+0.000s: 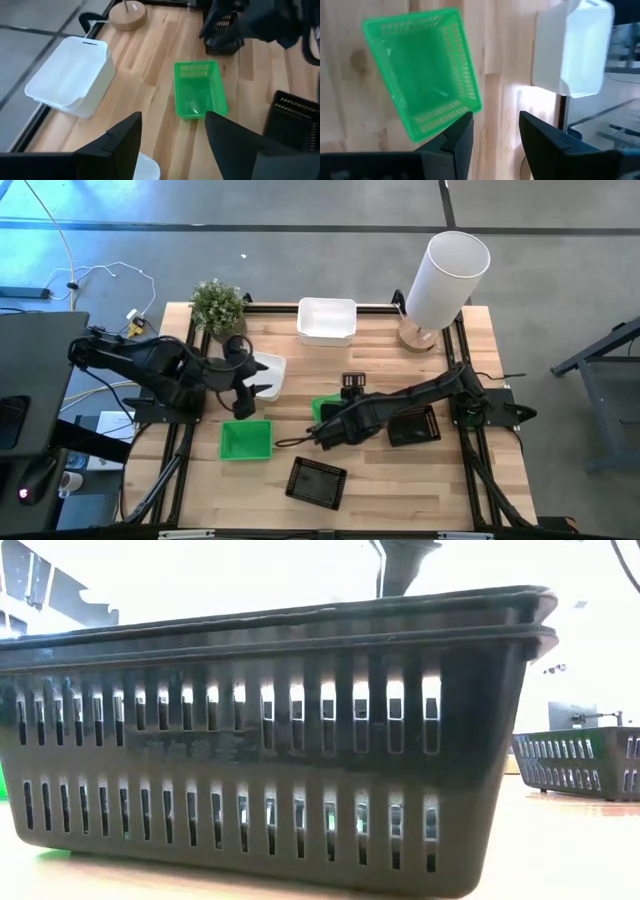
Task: Stack baskets by color
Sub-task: Stack the right green bin on the left green bin
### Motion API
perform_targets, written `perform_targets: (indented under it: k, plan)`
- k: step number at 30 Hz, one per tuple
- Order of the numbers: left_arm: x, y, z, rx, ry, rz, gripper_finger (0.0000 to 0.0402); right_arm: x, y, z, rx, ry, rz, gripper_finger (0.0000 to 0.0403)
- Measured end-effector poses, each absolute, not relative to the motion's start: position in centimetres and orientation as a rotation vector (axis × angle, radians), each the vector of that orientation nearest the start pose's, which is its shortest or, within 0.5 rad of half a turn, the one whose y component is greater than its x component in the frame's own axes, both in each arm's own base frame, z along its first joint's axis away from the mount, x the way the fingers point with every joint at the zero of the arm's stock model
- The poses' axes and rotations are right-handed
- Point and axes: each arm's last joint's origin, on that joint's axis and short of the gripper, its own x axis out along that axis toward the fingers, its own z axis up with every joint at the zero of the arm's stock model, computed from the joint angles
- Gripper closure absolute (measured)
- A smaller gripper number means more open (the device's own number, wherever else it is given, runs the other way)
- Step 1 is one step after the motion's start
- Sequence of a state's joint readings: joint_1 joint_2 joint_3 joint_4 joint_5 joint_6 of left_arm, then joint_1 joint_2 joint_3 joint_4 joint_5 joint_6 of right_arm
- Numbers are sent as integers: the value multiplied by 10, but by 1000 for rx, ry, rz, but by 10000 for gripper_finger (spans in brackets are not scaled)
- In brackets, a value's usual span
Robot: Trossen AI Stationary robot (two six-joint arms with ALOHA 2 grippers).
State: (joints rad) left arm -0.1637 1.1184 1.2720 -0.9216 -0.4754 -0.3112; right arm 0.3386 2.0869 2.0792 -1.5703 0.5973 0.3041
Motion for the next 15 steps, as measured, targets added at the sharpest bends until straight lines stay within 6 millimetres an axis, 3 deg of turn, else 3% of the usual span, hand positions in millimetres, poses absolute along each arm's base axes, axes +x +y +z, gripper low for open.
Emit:
perform_targets:
  k: [7,15]
  plan:
    - [221,-6,367,-7,690,446,195,372,122,308,-519,1286,-437,258]
    - [247,8,347,-32,795,388,195,348,112,350,-466,1171,-464,258]
